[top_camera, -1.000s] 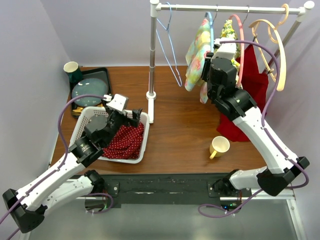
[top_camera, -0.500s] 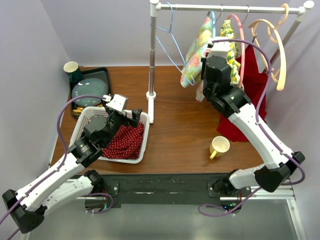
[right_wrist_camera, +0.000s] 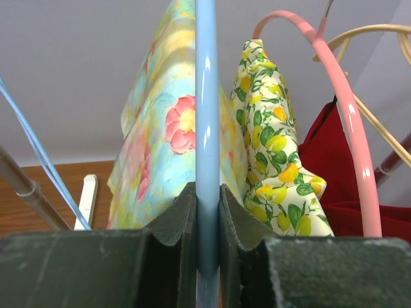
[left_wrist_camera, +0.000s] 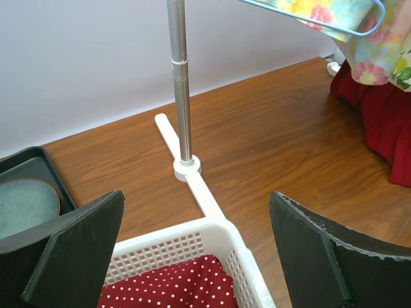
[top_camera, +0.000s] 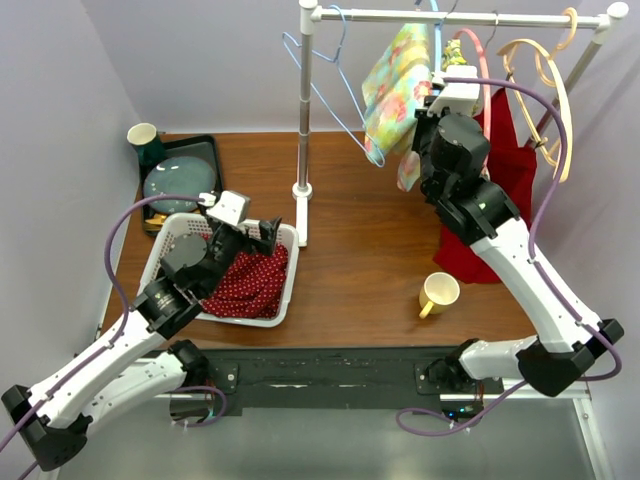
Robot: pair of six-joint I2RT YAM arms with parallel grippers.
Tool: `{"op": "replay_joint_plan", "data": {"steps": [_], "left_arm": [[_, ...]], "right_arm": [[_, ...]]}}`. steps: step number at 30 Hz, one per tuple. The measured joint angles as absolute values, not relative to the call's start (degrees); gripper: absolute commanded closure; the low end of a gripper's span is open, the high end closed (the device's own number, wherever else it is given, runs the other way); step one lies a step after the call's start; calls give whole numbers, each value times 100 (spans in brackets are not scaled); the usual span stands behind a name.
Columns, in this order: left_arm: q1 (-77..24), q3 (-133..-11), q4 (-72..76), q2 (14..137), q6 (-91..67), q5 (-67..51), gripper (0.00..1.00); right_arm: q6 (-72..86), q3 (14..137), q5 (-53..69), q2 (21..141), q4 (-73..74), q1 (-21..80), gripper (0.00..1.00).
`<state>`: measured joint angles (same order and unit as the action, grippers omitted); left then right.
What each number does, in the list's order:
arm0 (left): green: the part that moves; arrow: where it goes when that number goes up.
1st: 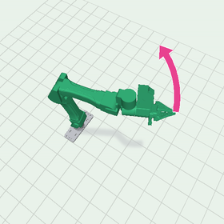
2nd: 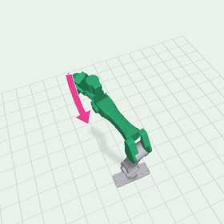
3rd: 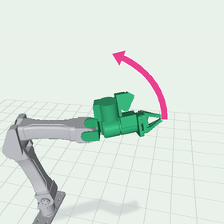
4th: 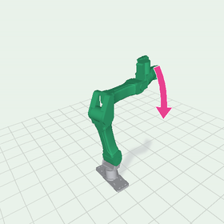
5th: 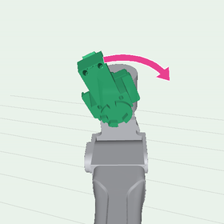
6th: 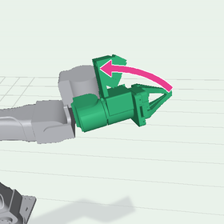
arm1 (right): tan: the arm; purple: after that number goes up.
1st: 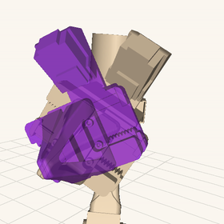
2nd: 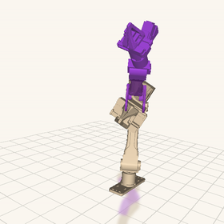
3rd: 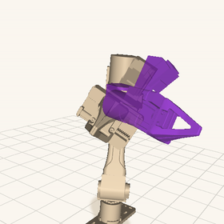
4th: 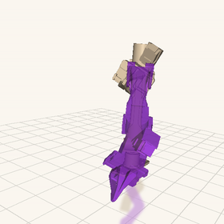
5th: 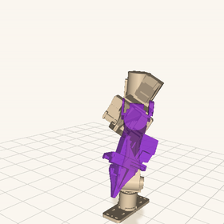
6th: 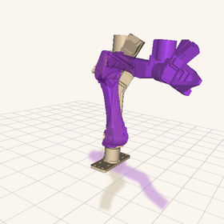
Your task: Remove the skirt from the hanger
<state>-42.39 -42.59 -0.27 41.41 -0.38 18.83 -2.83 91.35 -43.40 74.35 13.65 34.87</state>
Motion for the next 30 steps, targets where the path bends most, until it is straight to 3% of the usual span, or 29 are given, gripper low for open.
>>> {"op": "replay_joint_plan", "data": {"steps": [30], "left_arm": [[-4239, -4228, -12, 4268, 117, 1964, 0]], "right_arm": [[137, 8346, -3463, 6490, 1597, 3485, 100]]}}
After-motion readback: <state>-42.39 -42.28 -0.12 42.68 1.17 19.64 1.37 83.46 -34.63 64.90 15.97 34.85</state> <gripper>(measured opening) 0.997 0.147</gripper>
